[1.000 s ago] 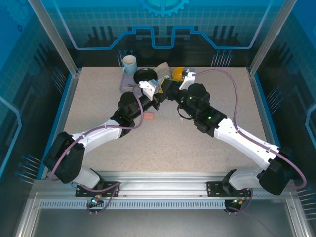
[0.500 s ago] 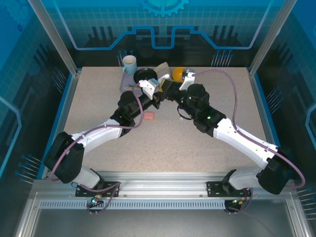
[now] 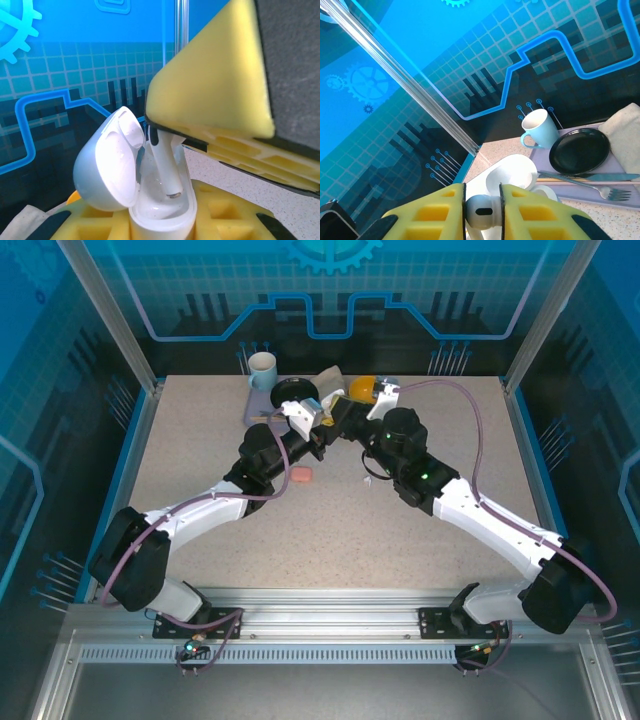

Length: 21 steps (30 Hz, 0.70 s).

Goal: Insert the wireless bluetooth earbuds into the charging case

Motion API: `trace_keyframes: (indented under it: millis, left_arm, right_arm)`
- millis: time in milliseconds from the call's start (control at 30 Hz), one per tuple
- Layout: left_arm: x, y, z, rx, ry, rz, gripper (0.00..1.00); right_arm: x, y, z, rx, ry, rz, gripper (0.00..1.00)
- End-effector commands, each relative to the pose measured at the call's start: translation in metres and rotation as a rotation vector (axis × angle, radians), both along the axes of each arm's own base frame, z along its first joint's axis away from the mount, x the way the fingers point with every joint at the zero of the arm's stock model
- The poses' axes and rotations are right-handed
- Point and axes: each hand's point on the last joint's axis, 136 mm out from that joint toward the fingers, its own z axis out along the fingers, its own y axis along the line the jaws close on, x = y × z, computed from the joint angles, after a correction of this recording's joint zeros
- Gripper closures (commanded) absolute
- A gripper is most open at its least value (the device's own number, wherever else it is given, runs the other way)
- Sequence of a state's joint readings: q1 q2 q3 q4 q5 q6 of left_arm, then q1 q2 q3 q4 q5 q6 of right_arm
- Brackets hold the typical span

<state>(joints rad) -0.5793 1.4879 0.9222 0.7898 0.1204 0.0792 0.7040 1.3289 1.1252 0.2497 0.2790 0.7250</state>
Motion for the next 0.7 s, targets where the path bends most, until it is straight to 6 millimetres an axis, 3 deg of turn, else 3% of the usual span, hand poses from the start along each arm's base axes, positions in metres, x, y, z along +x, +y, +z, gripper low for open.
trace_keyframes:
  millis: [0, 667]
  left_arm:
    - [-0.004, -0.006, 0.022, -0.033, -0.043, -0.030, 1.00]
    - [-0.002, -0.010, 0.027, -0.028, -0.046, -0.032, 1.00]
  right_arm:
    - [0.006, -0.002, 0.001, -0.001, -0.026, -0.006, 0.79]
    - [-0.009, 0.011, -0.011, -0.109, -0.056, 0.062, 0.81]
